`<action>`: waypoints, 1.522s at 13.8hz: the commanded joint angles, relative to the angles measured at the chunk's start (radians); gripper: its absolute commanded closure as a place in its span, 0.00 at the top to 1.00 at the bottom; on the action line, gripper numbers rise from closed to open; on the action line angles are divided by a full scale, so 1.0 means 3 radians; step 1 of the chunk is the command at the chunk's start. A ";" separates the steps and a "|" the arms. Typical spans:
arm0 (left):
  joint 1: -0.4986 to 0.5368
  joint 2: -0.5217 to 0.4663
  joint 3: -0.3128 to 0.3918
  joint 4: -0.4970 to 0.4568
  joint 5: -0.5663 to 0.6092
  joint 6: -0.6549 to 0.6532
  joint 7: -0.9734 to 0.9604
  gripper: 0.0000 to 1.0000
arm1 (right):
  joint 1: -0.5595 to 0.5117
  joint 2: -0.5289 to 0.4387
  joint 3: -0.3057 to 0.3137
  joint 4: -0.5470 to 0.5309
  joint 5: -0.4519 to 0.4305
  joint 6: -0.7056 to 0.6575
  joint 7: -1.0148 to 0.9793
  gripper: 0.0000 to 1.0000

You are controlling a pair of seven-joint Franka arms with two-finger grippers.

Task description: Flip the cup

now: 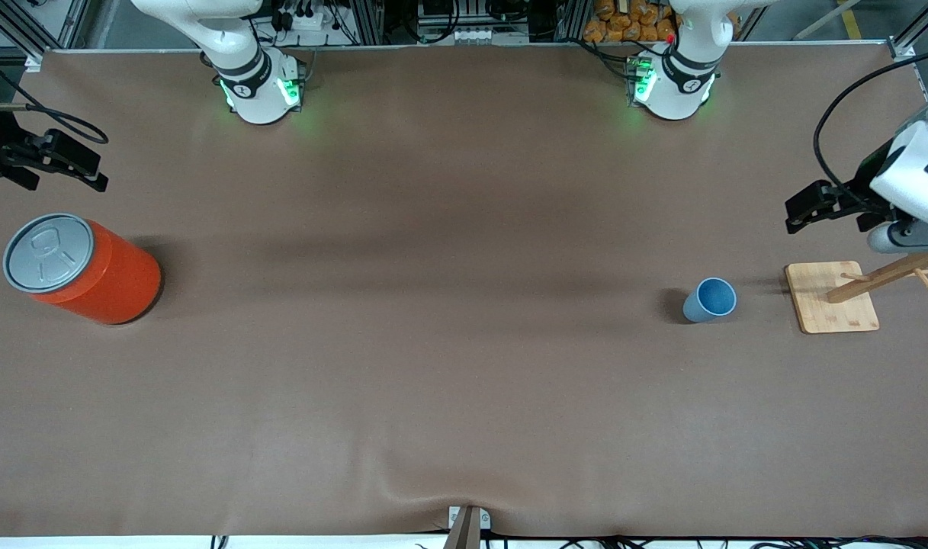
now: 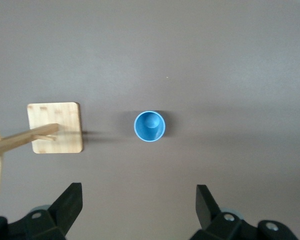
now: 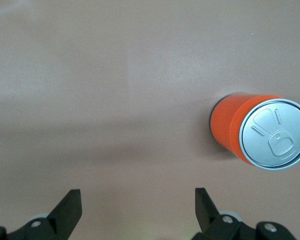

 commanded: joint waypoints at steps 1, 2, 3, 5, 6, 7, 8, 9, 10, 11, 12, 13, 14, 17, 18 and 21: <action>-0.0126 -0.0150 0.0247 -0.0038 -0.0051 -0.0193 0.0143 1.00 | -0.0056 -0.0021 0.0026 0.0022 0.0020 -0.0046 -0.0049 1.00; -0.0248 -0.0196 0.0364 -0.0049 -0.0056 -0.0265 0.0128 1.00 | -0.0056 -0.0021 0.0026 0.0017 0.0015 -0.0046 -0.0044 1.00; -0.0295 -0.0242 0.0411 -0.0104 -0.0056 -0.0276 0.0137 1.00 | -0.0056 -0.0021 0.0026 0.0022 0.0015 -0.0051 -0.0044 1.00; -0.0356 -0.0339 0.0432 -0.0212 -0.0056 -0.0276 0.0133 1.00 | -0.0056 -0.0021 0.0026 0.0017 0.0015 -0.0051 -0.0044 1.00; -0.0427 -0.0380 0.0513 -0.0268 -0.0056 -0.0276 0.0092 1.00 | -0.0056 -0.0021 0.0026 0.0017 0.0015 -0.0051 -0.0044 1.00; -0.0550 -0.0426 0.0600 -0.0324 -0.0056 -0.0276 0.0076 1.00 | -0.0056 -0.0021 0.0021 0.0017 0.0015 -0.0051 -0.0044 1.00; -0.0622 -0.0462 0.0677 -0.0375 -0.0056 -0.0276 0.0071 1.00 | -0.0051 -0.0026 0.0011 0.0012 0.0015 -0.0051 -0.0044 1.00; -0.0633 -0.0477 0.0683 -0.0386 -0.0056 -0.0271 0.0071 1.00 | -0.0046 -0.0026 -0.0010 0.0012 0.0015 -0.0061 -0.0044 1.00; -0.0638 -0.0488 0.0683 -0.0391 -0.0061 -0.0276 0.0051 1.00 | -0.0046 -0.0026 -0.0010 0.0012 0.0015 -0.0057 -0.0044 1.00; -0.0668 -0.0538 0.0683 -0.0422 -0.0101 -0.0281 -0.0010 1.00 | -0.0041 -0.0026 -0.0010 0.0012 0.0015 -0.0062 -0.0044 1.00; -0.0689 -0.0584 0.0683 -0.0498 -0.0127 -0.0276 -0.0066 1.00 | -0.0041 -0.0026 -0.0010 0.0012 0.0015 -0.0062 -0.0039 1.00; -0.0699 -0.0600 0.0683 -0.0514 -0.0127 -0.0271 -0.0067 1.00 | -0.0046 -0.0026 -0.0010 0.0012 0.0015 -0.0062 -0.0044 1.00; -0.0704 -0.0605 0.0688 -0.0519 -0.0127 -0.0271 -0.0067 1.00 | -0.0046 -0.0026 -0.0010 0.0012 0.0015 -0.0062 -0.0044 1.00; -0.0704 -0.0692 0.0688 -0.0626 -0.0127 -0.0245 -0.0057 1.00 | -0.0046 -0.0026 -0.0010 0.0012 0.0015 -0.0062 -0.0039 1.00; -0.0704 -0.0702 0.0688 -0.0642 -0.0127 -0.0240 -0.0057 1.00 | -0.0046 -0.0026 -0.0010 0.0012 0.0015 -0.0062 -0.0039 1.00; -0.0735 -0.0626 0.0830 -0.0550 -0.0133 -0.0230 -0.0016 1.00 | -0.0046 -0.0026 -0.0010 0.0012 0.0015 -0.0062 -0.0039 1.00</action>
